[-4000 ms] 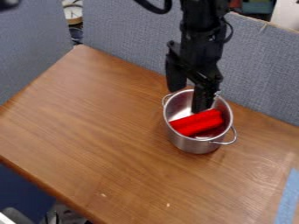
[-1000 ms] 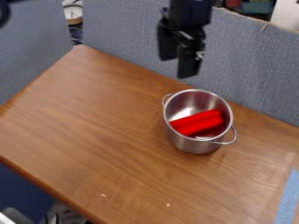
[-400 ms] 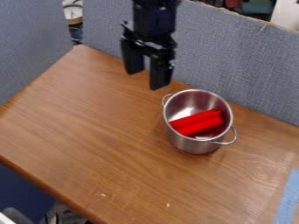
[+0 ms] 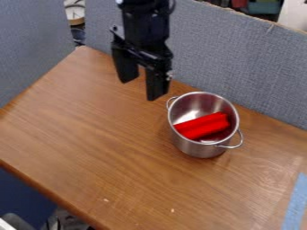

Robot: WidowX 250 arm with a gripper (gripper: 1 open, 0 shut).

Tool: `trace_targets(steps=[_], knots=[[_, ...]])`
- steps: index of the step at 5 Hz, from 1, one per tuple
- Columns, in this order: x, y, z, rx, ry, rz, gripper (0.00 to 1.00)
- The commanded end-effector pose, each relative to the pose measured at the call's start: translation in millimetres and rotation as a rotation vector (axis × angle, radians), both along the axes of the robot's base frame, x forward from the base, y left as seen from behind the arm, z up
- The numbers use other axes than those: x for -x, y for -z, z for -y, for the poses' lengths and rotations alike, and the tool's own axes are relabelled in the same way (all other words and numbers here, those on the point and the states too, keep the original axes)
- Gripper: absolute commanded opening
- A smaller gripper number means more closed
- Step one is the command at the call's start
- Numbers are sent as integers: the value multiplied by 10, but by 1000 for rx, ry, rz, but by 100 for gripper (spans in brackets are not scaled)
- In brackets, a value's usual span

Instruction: Put the red object in the metal pot

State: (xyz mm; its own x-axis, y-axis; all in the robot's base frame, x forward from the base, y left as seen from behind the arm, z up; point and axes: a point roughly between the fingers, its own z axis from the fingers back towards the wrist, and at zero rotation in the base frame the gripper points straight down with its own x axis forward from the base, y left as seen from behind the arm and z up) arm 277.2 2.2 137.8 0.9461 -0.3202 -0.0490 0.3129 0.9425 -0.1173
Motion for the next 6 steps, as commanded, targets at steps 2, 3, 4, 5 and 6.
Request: trace_targets(steps=[2, 3, 4, 5, 6], knots=[[-263, -1, 314, -21, 183, 56, 100], [-358, 110, 341, -26, 299, 56, 100], [-234, -88, 388, -20, 292, 65, 100], [-137, -177, 486, -18, 306, 71, 100], [-137, -59, 209, -18, 366, 83, 100]])
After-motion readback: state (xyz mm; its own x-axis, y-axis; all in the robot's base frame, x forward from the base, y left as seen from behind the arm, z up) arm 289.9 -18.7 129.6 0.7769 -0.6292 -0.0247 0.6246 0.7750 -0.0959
